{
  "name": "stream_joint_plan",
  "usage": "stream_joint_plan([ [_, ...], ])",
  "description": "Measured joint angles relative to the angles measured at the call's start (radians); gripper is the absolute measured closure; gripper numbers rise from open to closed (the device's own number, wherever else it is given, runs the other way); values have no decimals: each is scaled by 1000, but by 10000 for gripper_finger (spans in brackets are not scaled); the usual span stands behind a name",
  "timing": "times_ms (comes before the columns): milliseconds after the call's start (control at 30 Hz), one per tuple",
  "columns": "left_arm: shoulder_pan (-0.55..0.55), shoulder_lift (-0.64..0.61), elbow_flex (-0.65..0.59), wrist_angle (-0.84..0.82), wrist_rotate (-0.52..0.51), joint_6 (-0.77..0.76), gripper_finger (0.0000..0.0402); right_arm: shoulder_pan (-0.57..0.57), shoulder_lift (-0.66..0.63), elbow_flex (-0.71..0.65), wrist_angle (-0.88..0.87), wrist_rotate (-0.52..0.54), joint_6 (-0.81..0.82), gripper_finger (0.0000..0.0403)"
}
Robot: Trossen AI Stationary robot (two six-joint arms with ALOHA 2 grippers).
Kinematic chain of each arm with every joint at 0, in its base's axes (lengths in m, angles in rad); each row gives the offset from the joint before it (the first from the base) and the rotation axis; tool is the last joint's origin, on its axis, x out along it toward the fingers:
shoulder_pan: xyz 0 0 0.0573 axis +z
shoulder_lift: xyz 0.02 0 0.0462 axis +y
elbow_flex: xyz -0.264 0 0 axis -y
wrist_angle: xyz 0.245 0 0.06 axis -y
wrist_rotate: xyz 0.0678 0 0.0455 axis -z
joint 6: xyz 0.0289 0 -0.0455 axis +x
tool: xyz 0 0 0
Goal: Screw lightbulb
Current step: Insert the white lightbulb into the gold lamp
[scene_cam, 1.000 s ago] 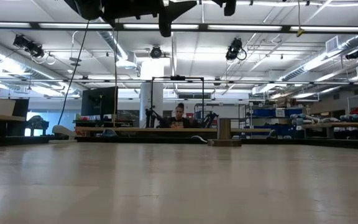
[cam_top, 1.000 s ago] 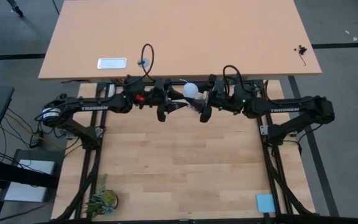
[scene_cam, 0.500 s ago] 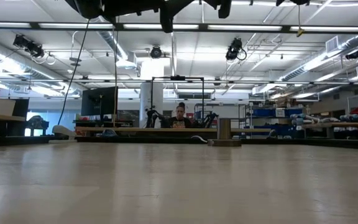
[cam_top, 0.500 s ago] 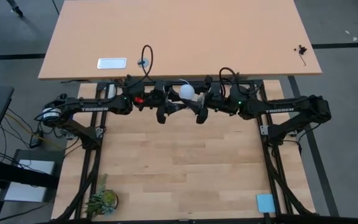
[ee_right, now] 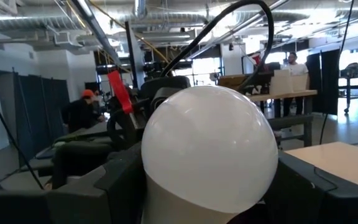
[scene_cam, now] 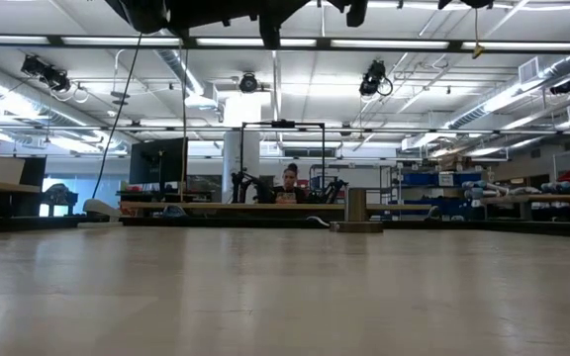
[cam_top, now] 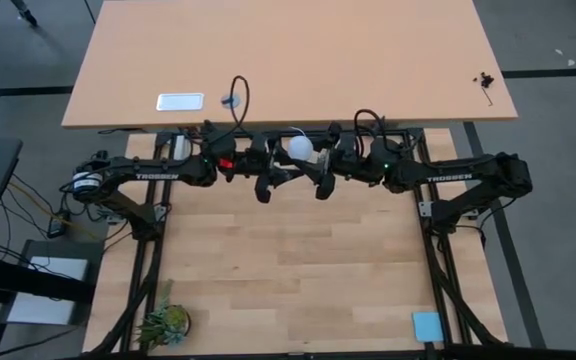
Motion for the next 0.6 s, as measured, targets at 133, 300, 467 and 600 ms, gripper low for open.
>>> stream_joint_plan([
  [133,5,0,0,1,18,11,272,0,0,0,2,0,-28,119],
  [300,17,0,0,9,33,32,280,0,-13,0,-6,-1,-47,104],
  [467,31,0,1,24,30,59,289,0,-50,-1,-26,5,-59,95],
  [600,38,0,2,38,45,56,296,0,-83,-1,-37,10,-92,94],
])
